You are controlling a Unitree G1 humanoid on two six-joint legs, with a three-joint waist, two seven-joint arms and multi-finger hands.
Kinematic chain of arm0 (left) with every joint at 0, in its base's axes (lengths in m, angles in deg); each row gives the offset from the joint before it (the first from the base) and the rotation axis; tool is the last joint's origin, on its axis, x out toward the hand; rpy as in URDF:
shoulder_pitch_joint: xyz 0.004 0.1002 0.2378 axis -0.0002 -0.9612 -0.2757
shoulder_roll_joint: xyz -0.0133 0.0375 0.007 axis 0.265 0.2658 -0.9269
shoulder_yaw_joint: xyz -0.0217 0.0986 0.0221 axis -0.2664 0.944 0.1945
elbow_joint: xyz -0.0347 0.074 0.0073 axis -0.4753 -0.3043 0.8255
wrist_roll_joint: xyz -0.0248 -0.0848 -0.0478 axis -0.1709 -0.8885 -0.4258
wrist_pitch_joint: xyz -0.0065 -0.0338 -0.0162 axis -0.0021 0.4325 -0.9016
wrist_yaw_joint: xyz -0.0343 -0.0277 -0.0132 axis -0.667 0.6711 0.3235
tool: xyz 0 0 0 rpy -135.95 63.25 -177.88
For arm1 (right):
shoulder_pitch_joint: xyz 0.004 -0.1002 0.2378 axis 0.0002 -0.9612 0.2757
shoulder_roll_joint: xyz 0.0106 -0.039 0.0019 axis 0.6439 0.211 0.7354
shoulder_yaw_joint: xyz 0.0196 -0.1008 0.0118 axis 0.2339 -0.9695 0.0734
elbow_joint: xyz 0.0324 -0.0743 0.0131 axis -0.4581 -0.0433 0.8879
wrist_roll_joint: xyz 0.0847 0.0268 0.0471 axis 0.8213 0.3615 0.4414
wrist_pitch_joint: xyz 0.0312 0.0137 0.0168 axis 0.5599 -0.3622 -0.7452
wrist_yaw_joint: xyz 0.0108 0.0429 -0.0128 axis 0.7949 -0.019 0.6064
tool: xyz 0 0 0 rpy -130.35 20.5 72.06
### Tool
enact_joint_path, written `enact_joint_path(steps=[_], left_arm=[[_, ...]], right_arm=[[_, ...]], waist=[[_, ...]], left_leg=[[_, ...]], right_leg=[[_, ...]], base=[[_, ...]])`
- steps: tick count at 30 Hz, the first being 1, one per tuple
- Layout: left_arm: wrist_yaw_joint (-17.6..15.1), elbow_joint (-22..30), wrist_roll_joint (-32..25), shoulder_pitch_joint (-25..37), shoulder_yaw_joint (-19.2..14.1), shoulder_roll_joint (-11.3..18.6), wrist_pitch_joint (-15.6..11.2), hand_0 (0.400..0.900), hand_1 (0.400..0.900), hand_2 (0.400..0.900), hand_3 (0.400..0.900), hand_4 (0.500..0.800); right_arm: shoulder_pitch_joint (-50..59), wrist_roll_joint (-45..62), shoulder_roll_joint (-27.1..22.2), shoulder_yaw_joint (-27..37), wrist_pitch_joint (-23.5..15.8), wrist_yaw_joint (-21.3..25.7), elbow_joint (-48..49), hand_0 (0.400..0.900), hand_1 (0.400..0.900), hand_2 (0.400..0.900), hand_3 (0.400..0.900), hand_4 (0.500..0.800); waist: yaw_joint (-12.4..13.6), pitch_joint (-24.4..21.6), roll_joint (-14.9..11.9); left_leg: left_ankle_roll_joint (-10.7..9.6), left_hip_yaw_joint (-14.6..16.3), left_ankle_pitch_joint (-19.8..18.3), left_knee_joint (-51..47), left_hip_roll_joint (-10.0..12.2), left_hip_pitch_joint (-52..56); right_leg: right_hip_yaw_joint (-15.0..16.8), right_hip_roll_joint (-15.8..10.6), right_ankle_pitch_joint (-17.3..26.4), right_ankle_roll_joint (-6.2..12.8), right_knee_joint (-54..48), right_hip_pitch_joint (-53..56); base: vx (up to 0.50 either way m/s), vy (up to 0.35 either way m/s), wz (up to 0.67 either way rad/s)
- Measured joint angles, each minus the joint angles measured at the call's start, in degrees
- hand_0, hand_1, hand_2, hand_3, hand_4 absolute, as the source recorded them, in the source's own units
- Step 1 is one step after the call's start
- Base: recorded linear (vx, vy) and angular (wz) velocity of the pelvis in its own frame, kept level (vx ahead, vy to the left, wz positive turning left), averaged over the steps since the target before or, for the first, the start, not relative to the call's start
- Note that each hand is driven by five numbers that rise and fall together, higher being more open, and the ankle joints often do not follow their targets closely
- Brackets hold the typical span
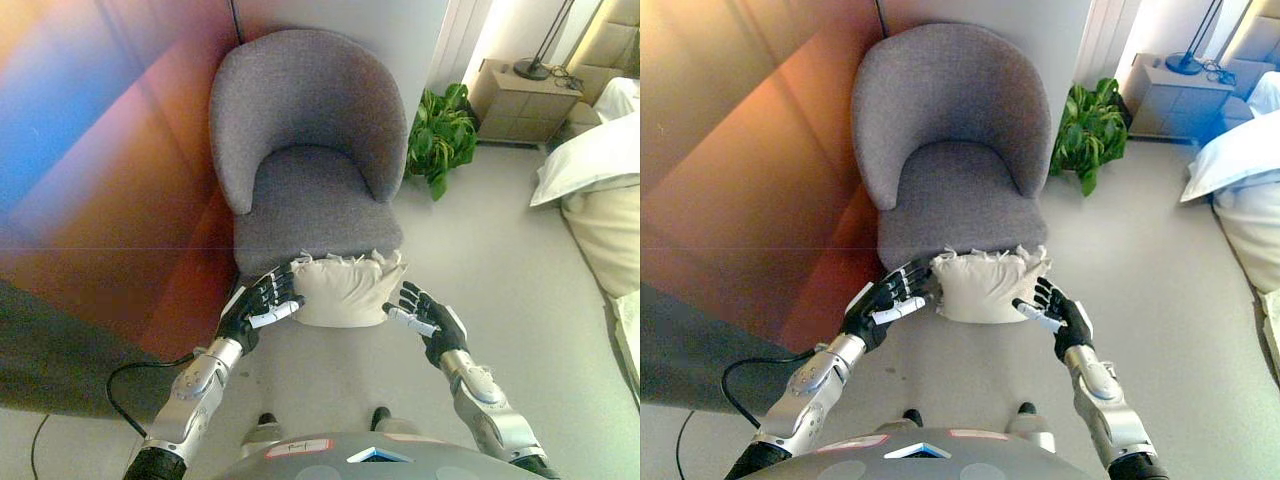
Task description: Pick up the pillow and put it on the sofa.
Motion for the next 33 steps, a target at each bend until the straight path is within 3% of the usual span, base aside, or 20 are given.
enact_joint_path(steps=[9, 14, 19, 21, 22, 23, 24, 25, 26, 28, 29, 30, 31, 32, 33], left_arm=[[-0.03, 0.0, 0.0, -0.01, 0.39, 0.11, -0.35, 0.9, 0.9, 0.9, 0.9, 0.8], [-0.32, 0.0, -0.01, 0.03, 2.69, 0.05, -1.27, 0.9, 0.9, 0.9, 0.9, 0.8], [-0.39, -0.13, -0.05, 1.23, 3.41, 0.25, -2.22, 0.9, 0.9, 0.9, 0.9, 0.8], [-0.37, -0.35, -0.05, 1.18, 3.49, 0.39, -2.26, 0.9, 0.9, 0.9, 0.9, 0.8], [-0.3, -0.35, -0.05, 1.12, 3.5, 0.3, -2.28, 0.9, 0.9, 0.9, 0.9, 0.8], [-0.28, -0.41, -0.05, 1.14, 3.4, -0.39, -2.47, 0.9, 0.9, 0.9, 0.9, 0.8], [-0.28, -0.04, -0.06, 1.58, 3.46, -0.25, -2.88, 0.9, 0.9, 0.9, 0.9, 0.8], [-0.12, 0.09, -0.06, 2.7, 3.45, -0.27, -3.14, 0.9, 0.9, 0.9, 0.9, 0.8], [0.05, -0.07, -0.06, 3.75, 3.46, -0.34, -3.18, 0.9, 0.9, 0.9, 0.9, 0.8], [0.19, -0.05, -0.08, 3.73, 3.13, -0.35, -3.96, 0.9, 0.9, 0.9, 0.9, 0.8], [0.16, -0.15, -0.07, 3.5, 3.03, -0.51, -3.97, 0.9, 0.9, 0.9, 0.9, 0.8], [0.14, 0.21, -0.11, 2.1, 1.58, -0.6, -4.06, 0.9, 0.9, 0.9, 0.9, 0.8], [0.14, 0.22, -0.11, 0.88, 1.46, 0.25, -4.07, 0.9, 0.9, 0.9, 0.9, 0.8], [0.19, 0.29, -0.12, -0.49, 0.7, 1.73, -4.14, 0.9, 0.9, 0.9, 0.9, 0.8], [0.27, -1.17, -0.19, -0.41, -0.19, 1.37, -3.94, 0.9, 0.9, 0.9, 0.9, 0.8]], right_arm=[[0.01, -0.09, -0.15, -0.35, 0.0, 0.0, -0.04, 0.9, 0.9, 0.9, 0.9, 0.8], [0.11, 0.05, -0.68, -0.36, 0.0, -0.05, -0.07, 0.9, 0.9, 0.9, 0.9, 0.8], [2.3, 0.08, -1.53, -0.97, 0.04, -0.23, -1.59, 0.9, 0.9, 0.9, 0.9, 0.8], [2.72, 0.08, -1.44, -0.9, -0.05, -0.46, -1.84, 0.9, 0.9, 0.9, 0.9, 0.8], [2.84, 0.06, -1.73, -0.87, -0.25, -0.5, -1.83, 0.9, 0.9, 0.9, 0.9, 0.8], [3.37, 0.07, -2.73, -0.91, -0.28, -0.6, -1.69, 0.9, 0.9, 0.9, 0.9, 0.8], [3.25, 0.05, -3.46, -0.72, -0.39, -0.73, -1.14, 0.9, 0.9, 0.9, 0.9, 0.8], [3.06, 0.05, -4.05, -0.69, -0.1, -0.69, -1.39, 0.9, 0.9, 0.9, 0.9, 0.8], [2.59, 0.0, -3.87, -0.68, 0.09, -0.58, -1.86, 0.9, 0.9, 0.9, 0.9, 0.8], [2.11, -0.29, -3.49, -0.55, -0.15, -0.74, -2.0, 0.9, 0.9, 0.9, 0.9, 0.8], [2.21, -0.33, -3.57, -0.56, -0.23, -0.85, -2.01, 0.9, 0.9, 0.9, 0.9, 0.8], [2.75, -0.58, -3.12, -0.89, -0.33, -1.85, -2.22, 0.9, 0.9, 0.9, 0.9, 0.8], [1.38, -0.64, -2.31, -0.91, -0.43, -2.53, -2.13, 0.9, 0.9, 0.9, 0.9, 0.8], [0.68, -0.68, -1.43, -1.21, -0.43, -3.11, -2.29, 0.9, 0.9, 0.9, 0.9, 0.8], [1.29, -0.8, -1.21, -1.36, -0.67, -3.52, -2.97, 0.9, 0.9, 0.9, 0.9, 0.8]], waist=[[0.0, 0.23, 0.42], [-0.07, 1.23, 1.75], [0.42, 5.13, 0.27], [0.46, 6.38, -1.99], [0.71, 6.46, -2.18], [1.67, 6.35, -0.21], [1.42, 6.88, 1.24], [0.83, 7.25, 2.16], [-0.11, 7.67, 1.91], [1.99, 7.79, 1.09], [2.66, 7.48, 1.81], [4.44, 9.22, 3.14], [4.95, 9.37, 1.72], [5.55, 9.5, -1.22], [5.92, 9.89, -2.1]], left_leg=[[0.13, -0.01, 0.03, 0.03, 0.24, 0.05], [0.67, -0.35, 0.0, 1.55, 0.43, -0.12], [1.72, -1.47, -0.32, 15.52, 1.53, -6.61], [0.89, -2.04, 2.57, 19.79, 1.19, -8.75], [0.68, -2.04, 2.8, 21.44, 0.9, -9.41], [1.03, -1.99, 2.89, 20.61, 1.89, -9.78], [-1.27, -2.85, 0.67, 20.0, 3.17, -10.03], [-2.96, -3.58, -2.07, 18.7, 4.29, -9.47], [-2.23, -3.67, -4.28, 17.77, 4.89, -9.98], [-0.91, -1.32, -4.74, 13.02, 2.61, -8.21], [-0.67, -1.2, -4.91, 12.27, 3.22, -8.57], [-0.1, 1.12, -3.71, 10.26, 4.85, -7.64], [0.18, 2.25, -3.21, 10.91, 4.29, -6.22], [0.77, 3.18, -3.43, 14.18, 2.84, -6.06], [0.59, 2.9, -5.65, 17.53, 2.61, -7.6]], right_leg=[[0.0, 0.02, -0.01, -0.01, -0.13, 0.04], [0.17, 0.14, -0.16, -0.25, 0.09, 0.0], [1.88, 0.09, -1.12, -1.72, 2.39, -1.55], [2.72, -1.3, -1.27, -1.95, 1.66, -1.18], [3.42, -1.51, -1.32, -1.88, -0.01, -1.16], [3.88, -0.31, -1.82, -0.59, 1.85, -1.68], [3.73, 1.32, -5.32, -1.47, 10.79, -4.69], [3.8, 1.84, -9.36, -3.76, 17.37, -7.25], [3.76, 2.01, -10.38, -4.02, 18.32, -7.94], [6.21, 1.86, -10.23, -2.82, 15.57, -10.44], [6.29, 2.56, -9.83, -2.84, 15.77, -9.63], [5.84, 4.02, -14.7, -4.21, 28.82, -10.02], [5.66, 3.14, -18.29, -2.97, 31.58, -6.07], [5.9, 1.2, -21.32, -3.66, 24.8, 0.87], [7.34, 0.93, -22.32, -2.89, 18.03, 5.12]], base=[[0.05, -0.072, -0.01], [0.02, -0.088, -0.01], [0.1, -0.09, -0.19], [0.21, 0.039, -0.17], [0.23, 0.07, -0.14], [0.22, 0.085, -0.11], [0.4, 0.196, -0.22], [0.47, 0.243, -0.31], [0.54, 0.267, -0.41], [0.45, 0.185, -0.36], [0.55, 0.204, -0.44], [0.54, 0.218, -0.47], [0.66, 0.262, -0.59], [0.52, 0.248, -0.38], [0.53, 0.256, -0.29]])
